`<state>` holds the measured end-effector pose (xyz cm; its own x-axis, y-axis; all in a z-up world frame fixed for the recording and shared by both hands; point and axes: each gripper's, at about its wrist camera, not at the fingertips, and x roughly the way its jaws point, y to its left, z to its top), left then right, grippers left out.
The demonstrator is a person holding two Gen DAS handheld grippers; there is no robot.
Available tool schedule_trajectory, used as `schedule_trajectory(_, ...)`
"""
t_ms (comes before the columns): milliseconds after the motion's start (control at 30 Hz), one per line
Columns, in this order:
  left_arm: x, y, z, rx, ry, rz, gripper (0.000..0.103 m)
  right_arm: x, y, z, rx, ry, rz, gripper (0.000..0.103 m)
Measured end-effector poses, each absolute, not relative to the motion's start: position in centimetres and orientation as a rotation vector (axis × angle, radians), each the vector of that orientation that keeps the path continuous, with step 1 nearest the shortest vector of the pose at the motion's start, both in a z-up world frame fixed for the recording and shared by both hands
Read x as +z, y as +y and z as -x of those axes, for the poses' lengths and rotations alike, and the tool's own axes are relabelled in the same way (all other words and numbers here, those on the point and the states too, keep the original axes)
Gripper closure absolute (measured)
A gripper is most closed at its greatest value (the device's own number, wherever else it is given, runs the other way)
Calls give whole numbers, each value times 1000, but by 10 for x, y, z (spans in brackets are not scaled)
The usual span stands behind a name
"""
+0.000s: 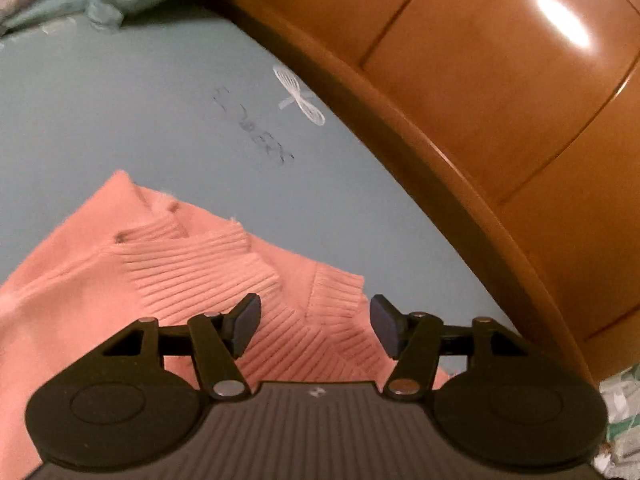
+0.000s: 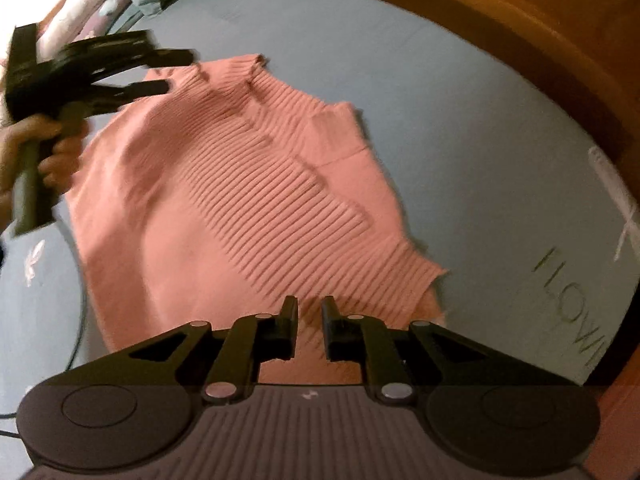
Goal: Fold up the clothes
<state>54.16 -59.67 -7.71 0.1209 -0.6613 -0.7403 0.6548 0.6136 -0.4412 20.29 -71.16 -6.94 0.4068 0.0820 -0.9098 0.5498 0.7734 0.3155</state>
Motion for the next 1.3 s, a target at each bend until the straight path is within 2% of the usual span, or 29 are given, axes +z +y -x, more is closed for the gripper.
schedule_trajectory(167, -99, -616, -564, -912, 1084, -67, 43, -69, -710, -203, -330, 1130, -644, 87)
schedule_trajectory(267, -87, -615, -569, -888, 1079, -43, 45, -61, -716, -197, -350, 1103, -659, 86)
schedule_trajectory(367, -71, -612, -552, -977, 1049, -40, 40, -61, -720, -194, -355, 1085, -681, 83)
schedule_trajectory(467, -81, -622, -546, -966, 1055, -87, 39, -62, -720, -196, -353, 1085, -681, 83)
schedule_trajectory(533, -91, -629, -551, -906, 1064, -107, 44, -63, -718, -197, -344, 1085, -678, 83)
schedule_trajectory(633, -86, -633, -563, -836, 1054, -63, 44, -64, -713, -200, -339, 1091, -662, 83)
schedule_trajectory(767, -54, -600, -533, -870, 1022, 28, 40, -59, -713, -198, -329, 1094, -666, 83)
schedule_trajectory(933, -32, -513, -492, -774, 926, 20, 39, -52, -707, -204, -314, 1093, -643, 83)
schedule_trajectory(1067, -41, -445, -493, -554, 831, -36, 43, -53, -696, -211, -295, 1110, -603, 83)
schedule_trajectory(1300, -73, -417, -532, -504, 869, -37, 43, -53, -675, -224, -260, 1134, -525, 83)
